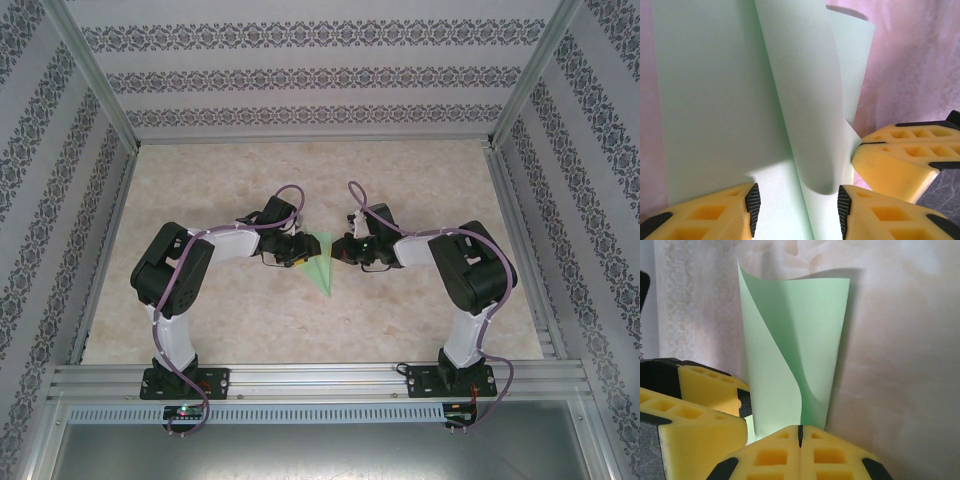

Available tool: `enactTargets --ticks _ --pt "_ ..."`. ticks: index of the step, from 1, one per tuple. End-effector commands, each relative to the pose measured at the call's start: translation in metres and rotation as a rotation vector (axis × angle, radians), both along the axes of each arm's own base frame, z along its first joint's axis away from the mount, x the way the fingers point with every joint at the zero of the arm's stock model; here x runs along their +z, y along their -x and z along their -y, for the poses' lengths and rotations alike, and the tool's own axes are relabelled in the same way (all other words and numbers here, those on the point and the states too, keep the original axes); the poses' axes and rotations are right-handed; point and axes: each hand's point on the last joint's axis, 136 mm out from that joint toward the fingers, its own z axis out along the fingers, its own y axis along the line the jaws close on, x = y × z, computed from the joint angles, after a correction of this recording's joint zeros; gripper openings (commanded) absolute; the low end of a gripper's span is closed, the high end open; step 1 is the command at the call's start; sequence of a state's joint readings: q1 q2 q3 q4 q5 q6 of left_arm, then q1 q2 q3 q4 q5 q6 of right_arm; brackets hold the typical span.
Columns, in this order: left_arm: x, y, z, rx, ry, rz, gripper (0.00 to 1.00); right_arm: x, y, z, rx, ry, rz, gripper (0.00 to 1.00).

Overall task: Fold a paper plane with a square sheet of paper (fold left side to right side)
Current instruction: Fourth fold the wing at the center of the table.

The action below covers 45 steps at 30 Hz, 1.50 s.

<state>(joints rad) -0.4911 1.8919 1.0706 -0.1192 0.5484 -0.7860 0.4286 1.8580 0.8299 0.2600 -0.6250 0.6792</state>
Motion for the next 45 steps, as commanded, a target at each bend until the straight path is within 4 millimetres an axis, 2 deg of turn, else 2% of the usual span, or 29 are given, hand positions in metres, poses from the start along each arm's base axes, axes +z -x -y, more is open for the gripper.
enactTargets --ticks 1,9,18,45 --pt "-0.012 0.010 -0.001 -0.018 -0.032 -0.015 0.49 0.005 -0.003 -0.005 0.027 0.027 0.040 0.00" --pt "-0.012 0.009 0.000 -0.018 -0.030 -0.014 0.49 -0.005 0.001 -0.003 0.035 0.075 0.023 0.00" --pt "-0.012 0.010 -0.001 -0.019 -0.032 -0.015 0.49 0.000 -0.003 -0.003 0.040 0.096 0.048 0.00" --pt "-0.012 0.010 0.000 -0.023 -0.030 -0.016 0.49 -0.021 0.002 0.002 0.058 0.183 0.009 0.00"
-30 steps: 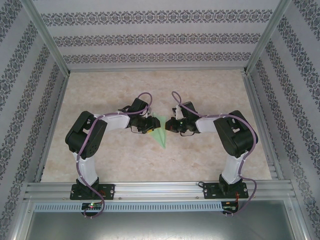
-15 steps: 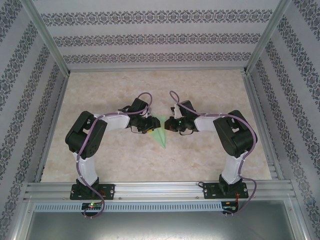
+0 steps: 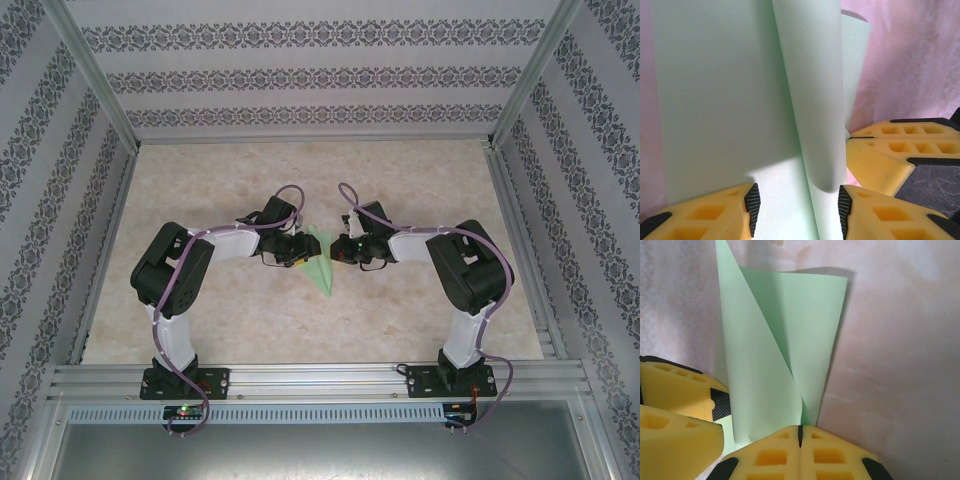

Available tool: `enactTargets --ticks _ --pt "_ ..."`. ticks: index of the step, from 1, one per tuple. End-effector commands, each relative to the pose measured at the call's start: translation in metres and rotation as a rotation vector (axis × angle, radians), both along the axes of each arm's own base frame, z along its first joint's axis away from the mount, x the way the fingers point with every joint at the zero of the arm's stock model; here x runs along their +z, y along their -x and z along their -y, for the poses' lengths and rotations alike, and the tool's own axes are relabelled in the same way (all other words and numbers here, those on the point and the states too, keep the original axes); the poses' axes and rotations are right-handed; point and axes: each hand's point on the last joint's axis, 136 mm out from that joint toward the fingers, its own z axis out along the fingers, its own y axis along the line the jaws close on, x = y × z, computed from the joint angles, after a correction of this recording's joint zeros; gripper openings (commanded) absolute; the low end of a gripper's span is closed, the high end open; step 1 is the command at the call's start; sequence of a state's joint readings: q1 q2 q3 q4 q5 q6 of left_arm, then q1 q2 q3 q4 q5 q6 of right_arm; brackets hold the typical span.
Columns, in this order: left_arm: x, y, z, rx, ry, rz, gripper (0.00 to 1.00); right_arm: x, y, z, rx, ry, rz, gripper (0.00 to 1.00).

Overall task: Fold a paper plane with a square sheet of paper (fold left side to right side)
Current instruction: Fourth fold the wing at the center of the table.

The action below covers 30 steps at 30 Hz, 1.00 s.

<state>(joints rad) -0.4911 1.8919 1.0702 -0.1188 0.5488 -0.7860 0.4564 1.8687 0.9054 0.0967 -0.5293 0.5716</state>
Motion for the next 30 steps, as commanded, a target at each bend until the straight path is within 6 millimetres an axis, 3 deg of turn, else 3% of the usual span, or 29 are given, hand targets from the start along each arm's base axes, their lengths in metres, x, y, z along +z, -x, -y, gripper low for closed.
enactTargets --ticks 1,7,16,24,30 --pt "-0.012 0.010 0.000 -0.024 -0.031 -0.017 0.49 -0.013 0.004 0.000 0.020 0.052 -0.014 0.00" --pt "0.000 0.008 0.002 -0.031 -0.022 0.009 0.49 -0.024 0.012 0.002 0.038 0.094 -0.046 0.00" --pt "0.060 -0.007 0.000 -0.047 -0.017 0.133 0.48 -0.036 0.022 0.005 0.050 0.136 -0.075 0.00" --pt "0.048 -0.014 0.026 -0.095 0.094 0.095 0.31 -0.037 0.024 0.004 0.064 0.156 -0.076 0.00" --pt "0.045 -0.021 0.042 -0.118 0.163 0.092 0.27 -0.037 0.025 0.005 0.072 0.174 -0.074 0.00"
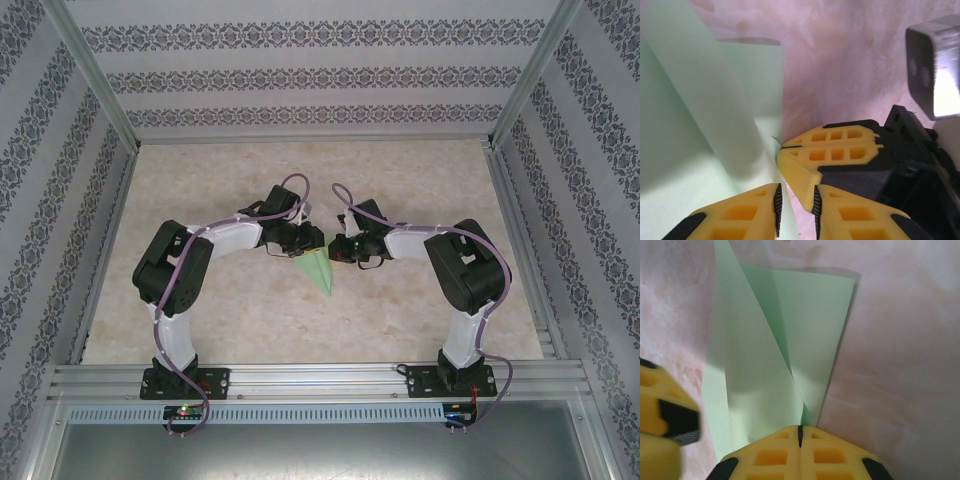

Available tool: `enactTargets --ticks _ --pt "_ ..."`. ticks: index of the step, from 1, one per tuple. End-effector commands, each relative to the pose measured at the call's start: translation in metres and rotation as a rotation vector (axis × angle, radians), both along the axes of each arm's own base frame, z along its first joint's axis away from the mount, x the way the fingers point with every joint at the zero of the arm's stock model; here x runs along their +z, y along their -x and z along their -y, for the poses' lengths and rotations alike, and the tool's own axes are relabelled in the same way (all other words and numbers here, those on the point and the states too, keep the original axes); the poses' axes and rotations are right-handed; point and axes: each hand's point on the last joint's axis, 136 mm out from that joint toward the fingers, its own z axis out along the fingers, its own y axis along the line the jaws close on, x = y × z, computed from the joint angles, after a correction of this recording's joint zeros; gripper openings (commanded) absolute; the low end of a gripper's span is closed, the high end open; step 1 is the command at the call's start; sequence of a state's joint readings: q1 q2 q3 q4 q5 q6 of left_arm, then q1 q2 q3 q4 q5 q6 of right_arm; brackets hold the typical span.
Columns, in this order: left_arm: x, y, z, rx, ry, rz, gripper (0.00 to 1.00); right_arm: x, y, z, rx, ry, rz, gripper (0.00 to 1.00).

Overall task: Fold a paper plane with a square sheet of paper (fold left side to right side)
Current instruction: Fourth fold the wing at the center of the table.

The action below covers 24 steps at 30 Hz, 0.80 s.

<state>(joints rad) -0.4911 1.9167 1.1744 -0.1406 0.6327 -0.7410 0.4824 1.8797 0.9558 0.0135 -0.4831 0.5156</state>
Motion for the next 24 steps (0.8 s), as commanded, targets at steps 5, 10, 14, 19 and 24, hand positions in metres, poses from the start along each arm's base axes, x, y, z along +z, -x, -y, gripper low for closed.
enactTargets --ticks 5,10,14,19,24 --pt "0.009 -0.006 0.022 -0.037 0.079 0.026 0.26 -0.035 0.025 0.008 0.030 0.112 -0.088 0.00" --pt "-0.011 -0.003 0.014 -0.023 0.018 -0.004 0.27 -0.036 0.027 0.011 0.033 0.125 -0.091 0.00" --pt "-0.023 0.000 0.010 -0.021 -0.008 -0.026 0.26 -0.037 0.027 0.013 0.032 0.135 -0.090 0.00" --pt "-0.035 0.002 0.003 -0.012 -0.052 -0.042 0.27 -0.038 0.028 0.013 0.034 0.139 -0.092 0.00" --pt "-0.042 0.006 -0.003 -0.002 -0.089 -0.053 0.26 -0.039 0.029 0.014 0.035 0.145 -0.092 0.00"
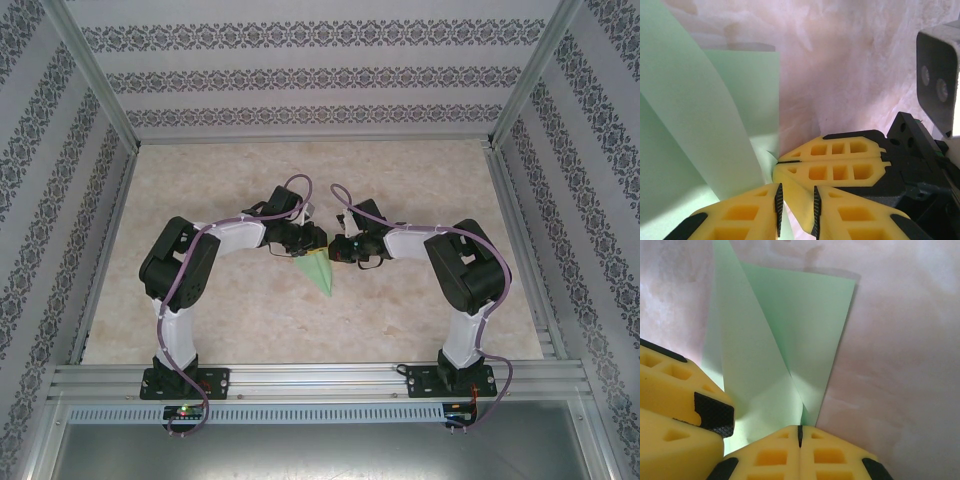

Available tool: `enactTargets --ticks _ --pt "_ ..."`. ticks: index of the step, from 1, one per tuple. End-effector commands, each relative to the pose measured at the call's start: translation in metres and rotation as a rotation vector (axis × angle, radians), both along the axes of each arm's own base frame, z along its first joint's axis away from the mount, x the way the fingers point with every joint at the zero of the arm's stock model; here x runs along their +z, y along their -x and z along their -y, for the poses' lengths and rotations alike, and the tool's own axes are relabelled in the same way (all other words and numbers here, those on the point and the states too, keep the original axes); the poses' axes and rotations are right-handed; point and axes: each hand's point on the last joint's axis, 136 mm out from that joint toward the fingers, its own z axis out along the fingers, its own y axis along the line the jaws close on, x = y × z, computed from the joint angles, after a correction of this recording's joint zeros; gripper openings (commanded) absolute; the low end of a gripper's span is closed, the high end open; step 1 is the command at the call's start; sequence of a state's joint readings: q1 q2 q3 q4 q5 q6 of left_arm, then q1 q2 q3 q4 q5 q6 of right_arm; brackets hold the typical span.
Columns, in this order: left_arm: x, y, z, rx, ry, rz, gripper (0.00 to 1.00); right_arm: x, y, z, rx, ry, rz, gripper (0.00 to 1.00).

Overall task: Fold a paper plane with a square sheet of paper (fold left side to right side)
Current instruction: Fourth fold the wing at the center of the table.

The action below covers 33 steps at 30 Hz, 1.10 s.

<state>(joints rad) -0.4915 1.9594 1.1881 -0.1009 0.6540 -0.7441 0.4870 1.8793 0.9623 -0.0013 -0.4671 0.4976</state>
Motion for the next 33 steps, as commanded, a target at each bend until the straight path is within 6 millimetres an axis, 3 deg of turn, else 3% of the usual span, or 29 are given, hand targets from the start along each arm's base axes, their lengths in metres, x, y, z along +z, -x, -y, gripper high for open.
enactTargets --ticks 1,14,24,33 --pt "-0.035 0.012 -0.011 0.011 -0.112 -0.050 0.26 -0.037 0.028 0.013 0.023 0.124 -0.100 0.00" --pt "-0.027 0.008 -0.009 0.025 -0.082 -0.019 0.21 -0.037 0.029 0.013 0.025 0.121 -0.105 0.00" --pt "0.013 0.005 -0.016 0.046 -0.053 0.077 0.21 -0.038 0.030 0.013 0.027 0.124 -0.108 0.00" --pt "0.008 -0.002 -0.004 0.025 -0.013 0.057 0.21 -0.038 0.029 0.013 0.028 0.124 -0.108 0.00"
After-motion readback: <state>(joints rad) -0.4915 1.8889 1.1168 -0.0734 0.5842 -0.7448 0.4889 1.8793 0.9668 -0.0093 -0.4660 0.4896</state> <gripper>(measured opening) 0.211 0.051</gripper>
